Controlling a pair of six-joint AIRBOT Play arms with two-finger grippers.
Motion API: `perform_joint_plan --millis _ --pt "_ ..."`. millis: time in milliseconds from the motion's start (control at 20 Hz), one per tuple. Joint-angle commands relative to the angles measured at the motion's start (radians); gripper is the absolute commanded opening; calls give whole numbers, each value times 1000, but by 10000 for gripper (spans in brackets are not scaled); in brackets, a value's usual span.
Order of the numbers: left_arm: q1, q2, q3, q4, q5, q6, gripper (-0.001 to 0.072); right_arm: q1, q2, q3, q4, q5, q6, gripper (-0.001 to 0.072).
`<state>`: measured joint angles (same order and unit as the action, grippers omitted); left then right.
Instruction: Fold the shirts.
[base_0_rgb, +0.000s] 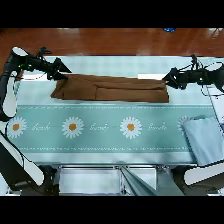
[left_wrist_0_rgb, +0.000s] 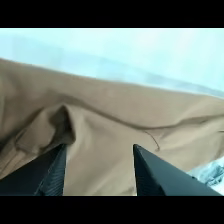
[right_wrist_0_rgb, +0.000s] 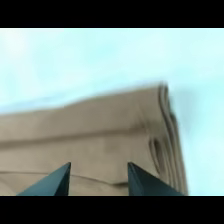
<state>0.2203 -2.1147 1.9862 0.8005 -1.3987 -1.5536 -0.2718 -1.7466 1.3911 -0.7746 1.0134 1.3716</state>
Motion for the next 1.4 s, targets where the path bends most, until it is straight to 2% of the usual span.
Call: perform_joint_plan --millis 0,150,250,350,450,550,650,750,950,1250,1300,1350 --pt "77 17 89 3 -132 -29 504 -57 14 73 0 83 5 413" --pt "185 164 86 57 -164 -2 504 -154 108 85 -23 197 14 413" --pt "208 301 18 220 -126 19 504 -190 182 59 -127 202 31 413" --pt "174 471 -186 377 -4 18 504 -194 250 -33 -248 116 104 413" --pt "117 657 -495 472 185 19 504 -194 290 -179 -230 -6 162 412" --pt "61 830 -814 441 369 19 504 -193 290 -294 -151 -79 159 412" --pt "6 936 -1020 373 468 22 504 -175 264 -322 -124 -97 129 412" --pt "-58 975 -1123 332 494 24 504 -142 230 -322 -104 -110 113 413" --pt "-182 959 -1131 327 531 23 504 -79 121 -299 -35 -119 79 412" --pt "-229 957 -1126 308 557 23 504 9 -39 -157 61 -93 60 412" --pt "-229 957 -1126 298 557 23 504 27 -59 -133 82 -91 50 399" --pt "-229 957 -1126 289 557 23 504 48 -72 -105 96 -87 38 323"
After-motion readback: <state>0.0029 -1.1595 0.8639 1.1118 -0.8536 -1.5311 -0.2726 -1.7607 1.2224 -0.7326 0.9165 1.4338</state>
